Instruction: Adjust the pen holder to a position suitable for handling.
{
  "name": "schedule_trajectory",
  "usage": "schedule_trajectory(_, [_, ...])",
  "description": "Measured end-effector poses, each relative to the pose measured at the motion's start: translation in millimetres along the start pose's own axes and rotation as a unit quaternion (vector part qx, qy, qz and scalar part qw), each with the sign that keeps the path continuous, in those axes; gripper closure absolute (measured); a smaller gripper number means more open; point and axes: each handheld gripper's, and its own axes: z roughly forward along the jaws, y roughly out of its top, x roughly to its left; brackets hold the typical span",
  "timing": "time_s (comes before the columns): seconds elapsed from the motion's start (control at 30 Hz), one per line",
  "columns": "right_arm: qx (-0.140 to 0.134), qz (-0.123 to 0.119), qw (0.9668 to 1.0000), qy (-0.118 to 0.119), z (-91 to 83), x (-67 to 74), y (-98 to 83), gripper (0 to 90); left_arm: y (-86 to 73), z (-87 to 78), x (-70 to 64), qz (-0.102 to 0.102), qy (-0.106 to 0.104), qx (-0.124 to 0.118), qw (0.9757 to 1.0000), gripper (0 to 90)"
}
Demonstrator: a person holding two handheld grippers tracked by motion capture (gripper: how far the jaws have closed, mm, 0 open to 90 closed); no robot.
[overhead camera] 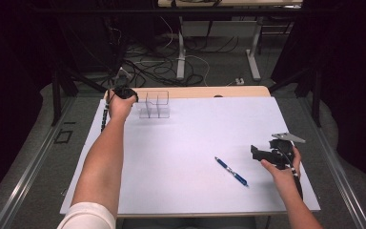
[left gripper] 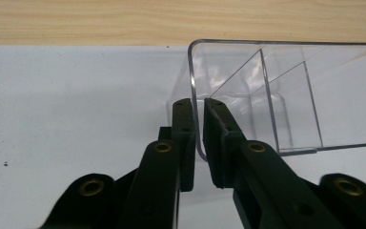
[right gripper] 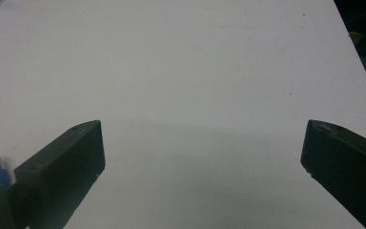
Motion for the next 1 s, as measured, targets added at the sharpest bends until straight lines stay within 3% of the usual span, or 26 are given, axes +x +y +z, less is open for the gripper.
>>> schedule_trajectory(0.2, [0.0, 0.001, 1.0, 0.002, 0.3, 0.1, 0.0, 0.7, -1.1, -2.3, -4.2, -0.001, 0.018, 0.008, 0.9998, 87.3])
schedule_trajectory(0.23, [0.0, 0.001, 1.0, 0.002, 0.2, 0.2, 0.0, 0.7, -1.8, -2.6, -7.6, 0.015, 0.03, 0.011, 0.9994, 87.9])
schedule_trajectory(0.37, [0.003, 0.003, 1.0, 0.002, 0.3, 0.7, -0.2, 0.8, -2.2, -2.8, -11.9, 0.021, 0.045, 0.013, 0.9987, 88.7])
schedule_trajectory(0.4, [0.003, 0.003, 1.0, 0.001, 0.1, 0.8, -0.2, 0.9, -1.6, -3.2, -13.0, 0.013, 0.048, 0.017, 0.9986, 88.7])
schedule_trajectory(0.63, [0.002, 0.006, 1.0, 0.002, 0.3, -0.9, -0.4, 1.0, -0.8, -4.9, -14.6, 0.004, 0.052, 0.028, 0.9982, 88.9])
schedule_trajectory(0.73, [0.002, 0.006, 1.0, 0.0, 0.2, -3.0, -0.4, 1.0, -0.4, -9.1, -17.0, -0.01, 0.047, 0.047, 0.9978, 89.0])
schedule_trajectory(0.8, [0.001, 0.012, 0.9999, 0.001, -0.2, -3.8, -0.2, 1.0, -0.2, -11.3, -16.3, -0.009, 0.047, 0.053, 0.9974, 89.1])
schedule_trajectory(0.83, [0.002, 0.014, 0.9999, 0.002, -0.3, -4.0, -0.2, 1.0, -1.2, -13.8, -16.9, -0.024, 0.037, 0.058, 0.9973, 89.1])
schedule_trajectory(0.9, [0.002, 0.015, 0.9999, 0.002, -0.3, -4.2, -0.1, 1.0, -1.9, -14.7, -16.8, -0.025, 0.035, 0.058, 0.9974, 89.1])
schedule_trajectory(0.97, [0.0, 0.015, 0.9999, 0.003, -0.7, -5.0, 0.2, 1.0, -4.7, -19.0, -19.8, -0.046, 0.029, 0.058, 0.9968, 89.1])
schedule_trajectory(1.0, [0.0, 0.015, 0.9999, 0.003, -0.7, -5.0, 0.2, 1.0, -4.7, -19.0, -19.8, -0.046, 0.029, 0.058, 0.9968, 89.1])
